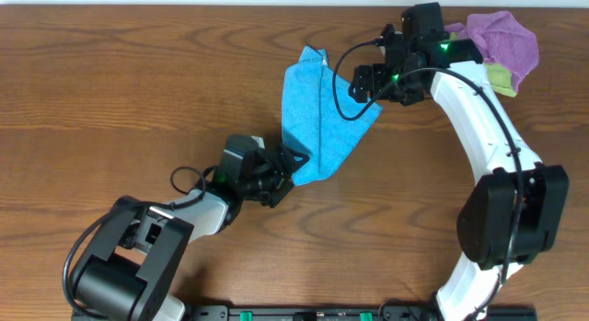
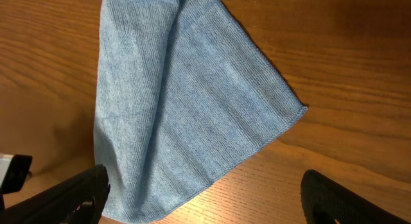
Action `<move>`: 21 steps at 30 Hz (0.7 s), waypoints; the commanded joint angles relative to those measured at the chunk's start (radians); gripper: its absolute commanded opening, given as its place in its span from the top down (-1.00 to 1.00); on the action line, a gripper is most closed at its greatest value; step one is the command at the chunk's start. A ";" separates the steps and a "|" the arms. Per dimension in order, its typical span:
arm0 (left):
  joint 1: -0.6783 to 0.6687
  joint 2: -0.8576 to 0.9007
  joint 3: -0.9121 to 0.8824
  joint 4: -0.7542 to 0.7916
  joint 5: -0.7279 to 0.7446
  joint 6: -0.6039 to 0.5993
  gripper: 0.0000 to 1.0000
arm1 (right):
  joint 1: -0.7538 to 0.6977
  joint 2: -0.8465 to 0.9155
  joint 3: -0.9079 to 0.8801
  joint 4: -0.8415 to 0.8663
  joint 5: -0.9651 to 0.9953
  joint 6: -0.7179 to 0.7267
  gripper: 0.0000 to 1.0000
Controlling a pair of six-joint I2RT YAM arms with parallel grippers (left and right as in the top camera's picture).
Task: Fold the cloth
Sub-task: 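Grasp the hanging blue cloth's lower corner with the left gripper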
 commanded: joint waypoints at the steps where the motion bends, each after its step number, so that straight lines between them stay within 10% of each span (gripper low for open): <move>1: -0.016 0.029 -0.006 -0.015 -0.070 -0.008 -0.65 | -0.003 -0.018 0.015 -0.002 -0.011 -0.010 -0.89; 21: -0.031 0.036 -0.006 -0.011 -0.195 -0.008 0.14 | -0.003 -0.018 0.015 -0.006 -0.012 -0.010 -0.86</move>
